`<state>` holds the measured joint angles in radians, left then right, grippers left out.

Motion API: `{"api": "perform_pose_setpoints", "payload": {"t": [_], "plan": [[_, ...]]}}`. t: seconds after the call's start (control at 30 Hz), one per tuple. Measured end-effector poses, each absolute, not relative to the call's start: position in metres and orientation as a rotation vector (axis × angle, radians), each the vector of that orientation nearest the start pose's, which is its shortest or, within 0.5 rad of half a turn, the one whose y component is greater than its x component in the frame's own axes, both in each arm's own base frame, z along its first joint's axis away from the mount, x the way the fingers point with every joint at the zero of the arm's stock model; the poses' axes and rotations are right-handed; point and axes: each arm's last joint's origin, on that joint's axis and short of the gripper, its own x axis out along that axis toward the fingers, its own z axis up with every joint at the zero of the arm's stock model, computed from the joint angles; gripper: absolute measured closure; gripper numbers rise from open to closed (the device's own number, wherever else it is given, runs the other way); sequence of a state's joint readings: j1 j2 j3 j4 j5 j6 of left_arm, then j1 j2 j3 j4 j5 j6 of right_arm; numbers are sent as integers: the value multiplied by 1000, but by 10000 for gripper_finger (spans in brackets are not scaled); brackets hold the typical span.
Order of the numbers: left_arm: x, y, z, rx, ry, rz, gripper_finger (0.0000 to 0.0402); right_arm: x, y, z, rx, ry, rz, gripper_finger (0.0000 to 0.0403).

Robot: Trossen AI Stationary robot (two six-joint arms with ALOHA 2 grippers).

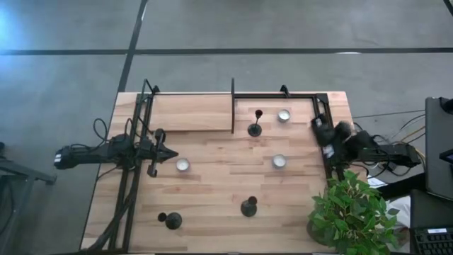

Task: Pick & Place candle stick holders
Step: Put the top black candle holder on the shelf

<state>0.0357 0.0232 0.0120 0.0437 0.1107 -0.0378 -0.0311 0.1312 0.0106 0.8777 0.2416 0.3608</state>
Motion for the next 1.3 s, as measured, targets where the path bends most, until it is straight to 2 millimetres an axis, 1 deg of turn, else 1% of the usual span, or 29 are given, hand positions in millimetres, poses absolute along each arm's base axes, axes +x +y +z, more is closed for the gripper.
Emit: {"api": "perform_pose_setpoints", "payload": {"t": [0.07, 0.13, 0.2, 0.27, 0.33, 0.4, 0.5, 0.57, 0.63, 0.7, 0.73, 0.8, 0.93, 1.03, 1.17, 1.23, 1.3], "plan": [[98, 0, 170, -36, -31, -75, 392, 70, -13, 240, 463, -910, -254, 394], [98, 0, 170, -36, -30, -76, 392, 68, -16, 240, 443, -929, -385, 394], [98, 0, 170, -35, -31, -75, 392, 71, -17, 240, 479, -907, -406, 394], [98, 0, 170, -36, -31, -76, 392, 79, -16, 243, 528, -854, -341, 394], [98, 0, 170, -35, -31, -75, 392, 91, -14, 249, 491, -743, -292, 394], [98, 0, 170, -36, -30, -75, 392, 106, -14, 255, 439, -609, -286, 394], [98, 0, 170, -36, -30, -75, 392, 133, -14, 264, 385, -412, -327, 394], [98, 0, 170, -35, -30, -76, 392, 150, -15, 264, 254, -211, -391, 394], [98, 0, 170, -35, -30, -75, 392, 163, -18, 259, 164, 3, -503, 394], [98, 0, 170, -36, -30, -76, 392, 172, -22, 252, 162, 159, -648, 394], [98, 0, 170, -36, -30, -75, 392, 175, -23, 246, 169, 224, -710, 394], [98, 0, 170, -35, -30, -76, 392, 182, -24, 235, 184, 297, -765, 394], [98, 0, 170, -35, -30, -75, 392, 194, -24, 207, 261, 355, -797, 392], [98, 0, 170, -35, -30, -75, 392, 200, -24, 189, 291, 394, -817, 374], [98, 0, 170, -35, -30, -76, 392, 214, -25, 181, 221, 372, -786, 323], [98, 0, 170, -35, -30, -75, 392, 222, -25, 181, 148, 358, -761, 294], [98, 0, 170, -36, -29, -75, 392, 228, -25, 178, 65, 381, -742, 267]]}}
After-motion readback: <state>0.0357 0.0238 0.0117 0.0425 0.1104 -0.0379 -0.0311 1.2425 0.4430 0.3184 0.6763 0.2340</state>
